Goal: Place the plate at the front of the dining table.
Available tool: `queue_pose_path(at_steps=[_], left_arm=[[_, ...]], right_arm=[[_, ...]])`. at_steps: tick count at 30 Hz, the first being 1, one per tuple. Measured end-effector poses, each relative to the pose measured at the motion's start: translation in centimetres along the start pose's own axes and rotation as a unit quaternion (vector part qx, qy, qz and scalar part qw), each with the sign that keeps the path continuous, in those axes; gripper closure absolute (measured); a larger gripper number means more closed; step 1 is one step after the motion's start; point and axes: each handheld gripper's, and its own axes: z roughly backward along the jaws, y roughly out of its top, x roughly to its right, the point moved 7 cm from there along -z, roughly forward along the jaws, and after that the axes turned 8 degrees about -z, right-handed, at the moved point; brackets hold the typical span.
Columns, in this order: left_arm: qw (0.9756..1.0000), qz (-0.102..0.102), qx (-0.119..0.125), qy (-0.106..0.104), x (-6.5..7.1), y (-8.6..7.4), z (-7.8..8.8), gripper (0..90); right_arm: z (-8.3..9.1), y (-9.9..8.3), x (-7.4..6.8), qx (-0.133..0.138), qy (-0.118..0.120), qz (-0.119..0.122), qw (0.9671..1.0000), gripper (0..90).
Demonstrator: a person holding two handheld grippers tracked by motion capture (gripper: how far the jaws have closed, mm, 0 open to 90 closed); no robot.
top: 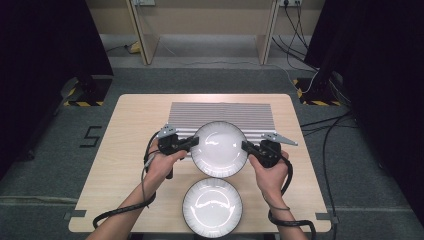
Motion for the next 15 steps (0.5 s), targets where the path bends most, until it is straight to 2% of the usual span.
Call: queue_pose_path(at_steps=[15], left_arm=[[1.0000,-0.001,0.001,0.007,-0.75,0.49,-0.69,83.9]], right_arm=[[-0.83,0.75,0.24,0.005,-0.007,0.007,0.9999,84.3]])
